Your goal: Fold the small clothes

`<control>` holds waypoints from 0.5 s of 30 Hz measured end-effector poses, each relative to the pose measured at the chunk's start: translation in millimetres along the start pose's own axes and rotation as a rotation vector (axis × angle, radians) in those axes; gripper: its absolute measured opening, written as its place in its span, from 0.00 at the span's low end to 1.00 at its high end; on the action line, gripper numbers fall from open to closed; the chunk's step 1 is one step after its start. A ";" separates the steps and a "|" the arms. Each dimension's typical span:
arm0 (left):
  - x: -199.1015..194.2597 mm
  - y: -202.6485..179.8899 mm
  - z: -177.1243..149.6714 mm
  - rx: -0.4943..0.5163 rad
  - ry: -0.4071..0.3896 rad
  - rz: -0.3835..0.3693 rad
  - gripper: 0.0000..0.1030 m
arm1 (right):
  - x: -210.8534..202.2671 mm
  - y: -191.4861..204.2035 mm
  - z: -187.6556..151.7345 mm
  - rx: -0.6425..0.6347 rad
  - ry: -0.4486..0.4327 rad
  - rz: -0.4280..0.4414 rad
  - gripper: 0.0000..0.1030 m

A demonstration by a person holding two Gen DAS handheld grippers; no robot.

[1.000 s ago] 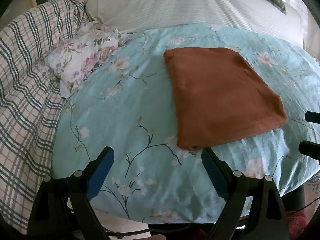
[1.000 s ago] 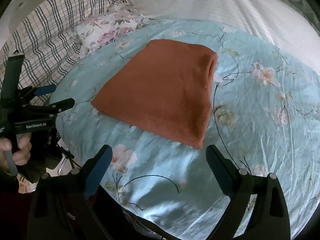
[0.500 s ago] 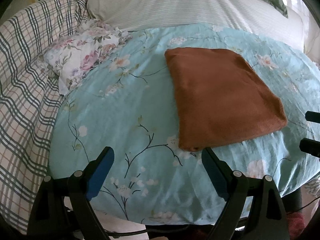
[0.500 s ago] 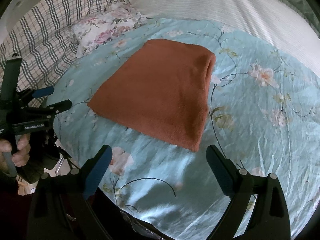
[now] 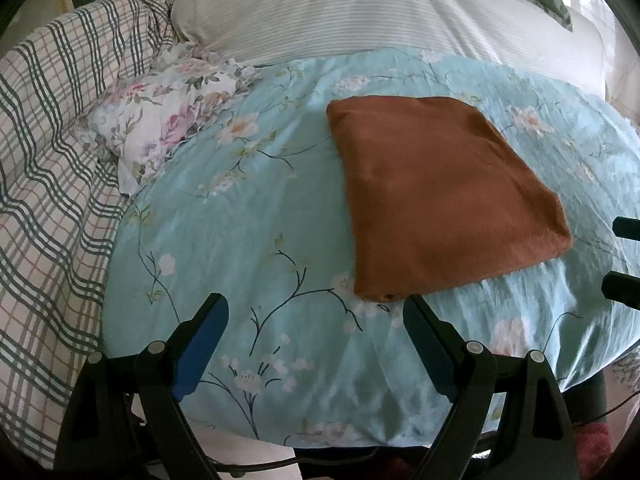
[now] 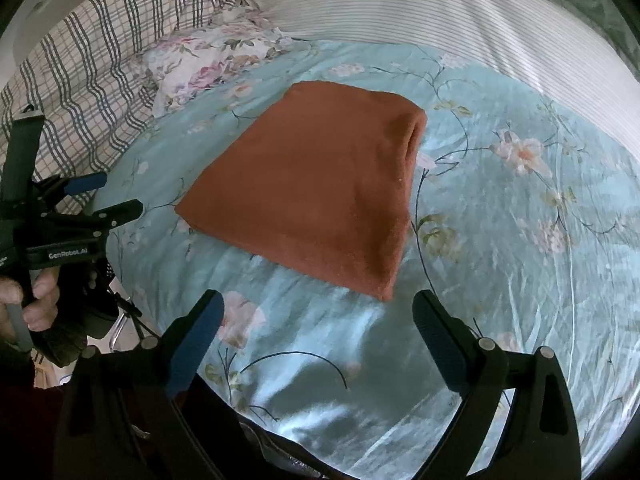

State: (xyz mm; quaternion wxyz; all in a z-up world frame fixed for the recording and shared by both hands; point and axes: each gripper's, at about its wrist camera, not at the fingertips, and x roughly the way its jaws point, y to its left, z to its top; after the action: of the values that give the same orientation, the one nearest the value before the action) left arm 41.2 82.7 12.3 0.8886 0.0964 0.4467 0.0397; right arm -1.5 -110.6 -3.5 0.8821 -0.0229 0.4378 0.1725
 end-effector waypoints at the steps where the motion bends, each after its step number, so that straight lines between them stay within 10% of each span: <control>1: -0.4 0.2 0.3 -0.002 -0.001 0.000 0.87 | -0.8 0.2 0.4 0.000 -0.001 -0.001 0.93; 15: -7.0 -2.6 1.0 -0.004 -0.019 -0.001 0.87 | -3.0 6.6 2.9 -0.021 -0.003 0.003 0.93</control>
State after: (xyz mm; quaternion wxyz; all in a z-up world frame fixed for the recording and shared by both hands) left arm 37.8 78.9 17.8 0.8929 0.0947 0.4384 0.0395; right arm -3.1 -104.7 1.4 0.8821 -0.0313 0.4347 0.1787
